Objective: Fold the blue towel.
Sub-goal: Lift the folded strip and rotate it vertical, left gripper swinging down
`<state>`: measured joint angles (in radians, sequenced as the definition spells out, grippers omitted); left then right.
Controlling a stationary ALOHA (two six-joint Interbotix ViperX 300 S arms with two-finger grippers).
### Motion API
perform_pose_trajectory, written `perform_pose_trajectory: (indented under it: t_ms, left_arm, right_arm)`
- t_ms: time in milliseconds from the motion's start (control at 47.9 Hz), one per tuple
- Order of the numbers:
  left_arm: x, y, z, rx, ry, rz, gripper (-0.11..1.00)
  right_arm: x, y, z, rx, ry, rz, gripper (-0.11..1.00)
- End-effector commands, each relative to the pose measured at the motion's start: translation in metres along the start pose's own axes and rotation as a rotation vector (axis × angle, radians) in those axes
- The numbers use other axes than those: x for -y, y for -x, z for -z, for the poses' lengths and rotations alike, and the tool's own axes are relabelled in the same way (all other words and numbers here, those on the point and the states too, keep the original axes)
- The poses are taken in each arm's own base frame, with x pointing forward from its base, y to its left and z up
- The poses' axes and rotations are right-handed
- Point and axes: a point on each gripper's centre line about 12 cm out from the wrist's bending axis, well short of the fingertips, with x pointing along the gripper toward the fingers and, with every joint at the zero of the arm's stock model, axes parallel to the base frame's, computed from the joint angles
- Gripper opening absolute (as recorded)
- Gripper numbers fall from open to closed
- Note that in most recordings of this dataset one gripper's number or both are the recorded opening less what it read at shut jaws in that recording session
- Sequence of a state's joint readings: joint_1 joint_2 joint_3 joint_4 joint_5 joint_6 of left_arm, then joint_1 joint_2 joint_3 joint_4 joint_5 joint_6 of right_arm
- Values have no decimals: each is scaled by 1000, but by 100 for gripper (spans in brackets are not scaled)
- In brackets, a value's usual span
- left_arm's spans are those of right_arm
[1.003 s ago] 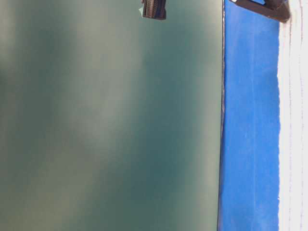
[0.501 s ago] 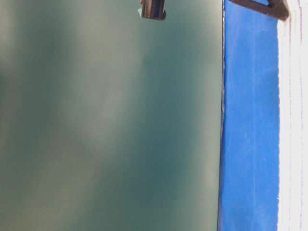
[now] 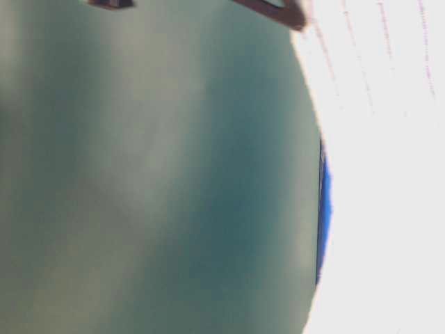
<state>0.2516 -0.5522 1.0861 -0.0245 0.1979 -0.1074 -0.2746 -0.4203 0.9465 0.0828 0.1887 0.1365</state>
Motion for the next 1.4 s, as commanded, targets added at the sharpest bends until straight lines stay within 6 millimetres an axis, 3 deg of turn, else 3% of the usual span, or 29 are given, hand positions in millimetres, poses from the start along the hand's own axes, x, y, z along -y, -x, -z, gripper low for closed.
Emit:
perform_pose_trajectory:
  t_ms: [0, 230, 439, 606, 815, 1065, 1379]
  left_arm:
    - [8, 18, -16, 78, -18, 29, 3]
    - [12, 45, -19, 170, -30, 58, 3]
    - [17, 37, -21, 168, -42, 73, 3]
    - [35, 26, -27, 193, -79, 129, 3]
    - [70, 2, -46, 245, -132, 219, 3]
    - [119, -41, -76, 250, -191, 292, 3]
    - [171, -88, -108, 254, -225, 345, 3]
  right_arm:
    - [-4, 17, -16, 55, 7, -14, 6]
    - [-4, 37, -17, 102, 20, -21, 6]
    - [-1, 32, -24, 144, 37, -7, 6]
    - [17, 20, -33, 148, 27, 52, 6]
    - [47, 4, -50, 156, 8, 138, 6]
    - [75, -24, -79, 158, 21, 204, 6]
    - [92, -54, -113, 177, 68, 235, 6]
